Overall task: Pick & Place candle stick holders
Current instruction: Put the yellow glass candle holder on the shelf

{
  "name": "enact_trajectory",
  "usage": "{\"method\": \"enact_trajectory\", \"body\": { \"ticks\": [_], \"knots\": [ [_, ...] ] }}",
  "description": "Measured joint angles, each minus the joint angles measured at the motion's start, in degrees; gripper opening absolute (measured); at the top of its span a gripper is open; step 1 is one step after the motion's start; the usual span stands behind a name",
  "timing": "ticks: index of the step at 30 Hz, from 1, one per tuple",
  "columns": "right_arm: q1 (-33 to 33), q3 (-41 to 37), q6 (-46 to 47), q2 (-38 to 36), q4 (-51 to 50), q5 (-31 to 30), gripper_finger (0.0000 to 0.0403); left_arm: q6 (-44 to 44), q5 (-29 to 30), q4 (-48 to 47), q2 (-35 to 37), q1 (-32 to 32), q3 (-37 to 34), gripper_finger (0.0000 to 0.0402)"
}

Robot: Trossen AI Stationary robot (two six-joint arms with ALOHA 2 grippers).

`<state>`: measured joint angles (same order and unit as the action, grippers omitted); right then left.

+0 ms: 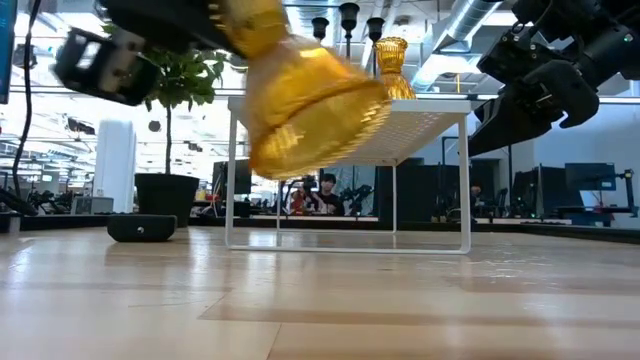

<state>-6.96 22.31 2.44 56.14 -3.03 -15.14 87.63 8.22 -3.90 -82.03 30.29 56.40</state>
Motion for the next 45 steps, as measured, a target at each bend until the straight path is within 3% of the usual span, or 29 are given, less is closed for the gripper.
{"method": "enact_trajectory", "body": {
  "ticks": [9, 18, 27, 40, 45],
  "knots": [
    [0.0, 0.0, -0.01, 0.0, 0.02, -0.12, 0.0, 2.54, 6.93, -4.18, 4.75, 3.49, 0.86, 0.0027],
    [0.0, 0.0, 0.04, 0.0, 0.04, -0.15, 0.0, -10.26, 12.99, -4.84, 8.63, 3.44, 5.67, 0.0027],
    [0.0, 0.0, 0.17, 0.0, 0.31, -0.11, 0.0, -13.59, 16.53, -19.59, 12.91, 1.91, 7.32, 0.0027],
    [0.0, 0.0, 0.17, 0.0, 0.7, -0.01, 0.0, -30.23, 15.68, -20.75, 18.62, -4.73, 7.39, 0.0027],
    [0.0, 0.0, 0.17, 0.0, 1.05, 0.09, 0.0, -34.18, 12.29, -21.11, 19.37, -8.46, 7.41, 0.0027]
  ]
}}
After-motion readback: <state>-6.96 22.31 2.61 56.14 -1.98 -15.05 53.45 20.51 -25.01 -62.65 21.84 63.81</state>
